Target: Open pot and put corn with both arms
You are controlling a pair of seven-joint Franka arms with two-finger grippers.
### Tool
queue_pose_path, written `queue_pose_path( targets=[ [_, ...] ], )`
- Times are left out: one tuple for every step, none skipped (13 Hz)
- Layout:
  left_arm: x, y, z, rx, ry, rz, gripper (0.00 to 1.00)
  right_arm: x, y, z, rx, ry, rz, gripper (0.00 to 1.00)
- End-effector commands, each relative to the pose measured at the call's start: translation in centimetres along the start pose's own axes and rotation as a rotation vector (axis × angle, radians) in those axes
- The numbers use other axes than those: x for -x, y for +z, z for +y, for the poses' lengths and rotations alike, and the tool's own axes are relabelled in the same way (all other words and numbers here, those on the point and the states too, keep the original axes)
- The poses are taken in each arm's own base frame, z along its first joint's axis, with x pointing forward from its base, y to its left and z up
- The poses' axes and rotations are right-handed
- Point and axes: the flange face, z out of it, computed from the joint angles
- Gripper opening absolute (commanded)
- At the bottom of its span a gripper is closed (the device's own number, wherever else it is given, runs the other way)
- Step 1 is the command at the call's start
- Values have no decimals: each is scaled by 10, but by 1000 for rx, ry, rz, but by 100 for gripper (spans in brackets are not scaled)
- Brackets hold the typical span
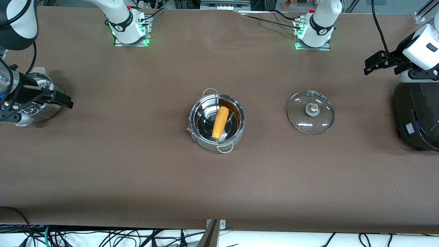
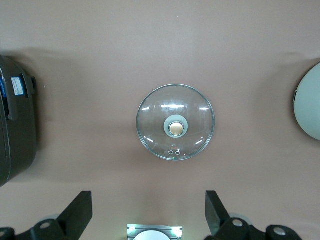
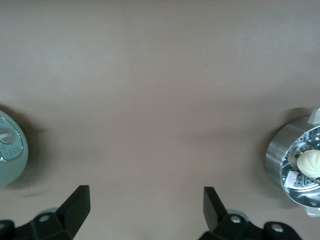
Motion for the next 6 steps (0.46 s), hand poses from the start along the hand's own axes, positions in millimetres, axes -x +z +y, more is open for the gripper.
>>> queue_pose_path(
  targets=[
    [6, 0, -2, -4, 8, -3, 99, 40, -4, 26, -23, -14, 4, 100],
    [6, 0, -2, -4, 8, -5, 99, 49, -6, 32, -34, -12, 31, 100],
    [6, 0, -2, -4, 8, -3, 99, 54, -4, 34, -39, -10, 45, 100],
    [6, 0, -2, -4, 8, -3, 99, 57, -6, 33, -40, -14, 52, 100],
    [6, 0, -2, -4, 8, -3, 99, 58, -7, 32, -39, -19, 46, 100],
    [6, 0, -2, -4, 8, -5, 99, 58, -6, 32, -41, -18, 43, 100]
  ],
)
